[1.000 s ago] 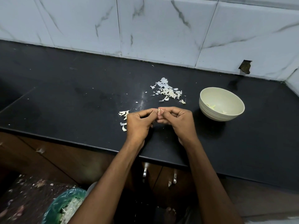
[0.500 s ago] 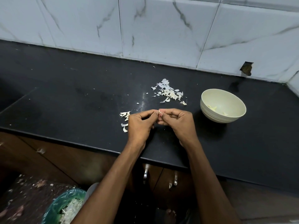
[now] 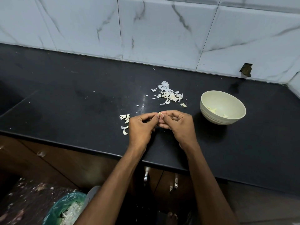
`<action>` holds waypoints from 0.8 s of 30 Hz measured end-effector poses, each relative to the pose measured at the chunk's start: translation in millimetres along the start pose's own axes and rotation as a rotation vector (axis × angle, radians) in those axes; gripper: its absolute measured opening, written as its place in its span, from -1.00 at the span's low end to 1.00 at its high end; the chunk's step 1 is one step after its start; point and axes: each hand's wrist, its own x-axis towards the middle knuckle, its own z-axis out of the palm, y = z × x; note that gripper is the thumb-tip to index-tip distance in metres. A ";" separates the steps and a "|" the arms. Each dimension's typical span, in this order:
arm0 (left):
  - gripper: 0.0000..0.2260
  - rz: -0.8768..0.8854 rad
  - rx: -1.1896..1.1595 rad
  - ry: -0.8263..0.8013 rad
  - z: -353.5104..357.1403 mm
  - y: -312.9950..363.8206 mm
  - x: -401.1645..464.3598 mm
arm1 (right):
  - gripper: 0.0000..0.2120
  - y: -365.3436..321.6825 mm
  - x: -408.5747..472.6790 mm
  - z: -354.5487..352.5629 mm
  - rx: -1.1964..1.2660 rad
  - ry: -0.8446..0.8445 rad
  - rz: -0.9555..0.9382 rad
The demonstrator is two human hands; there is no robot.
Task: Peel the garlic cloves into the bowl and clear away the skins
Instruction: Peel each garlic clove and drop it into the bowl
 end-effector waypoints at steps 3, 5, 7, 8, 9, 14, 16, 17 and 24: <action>-0.93 0.005 0.029 0.017 0.1 -2.2 1.3 | -0.93 2.0 2.3 0.9 -0.028 -0.001 -0.006; -0.92 0.015 0.055 0.015 0.0 -3.7 2.1 | -0.92 3.1 3.4 1.2 -0.044 0.006 -0.009; -0.92 0.024 0.075 0.016 0.0 -3.6 1.6 | -0.91 4.4 4.0 1.2 -0.060 0.011 -0.009; -0.91 0.029 0.083 0.019 -0.1 -3.6 1.3 | -0.90 4.9 4.0 1.1 -0.069 0.008 -0.009; -0.91 0.035 0.094 0.022 -0.3 -3.7 1.2 | -0.90 5.5 4.1 0.9 -0.077 0.003 -0.009; -0.91 0.030 0.121 0.020 -1.0 -4.5 1.3 | -0.90 7.5 4.5 0.1 -0.084 -0.005 -0.015; -0.91 0.025 0.133 0.017 -1.3 -3.5 0.8 | -0.91 8.2 5.0 -0.1 -0.086 0.002 -0.017; -0.91 0.026 0.135 0.012 -1.1 -3.1 0.8 | -0.90 9.0 5.4 -0.4 -0.091 0.005 -0.020; -0.87 0.025 0.153 -0.012 1.4 -0.8 -1.6 | -0.90 18.1 11.1 -4.6 -0.252 0.028 -0.101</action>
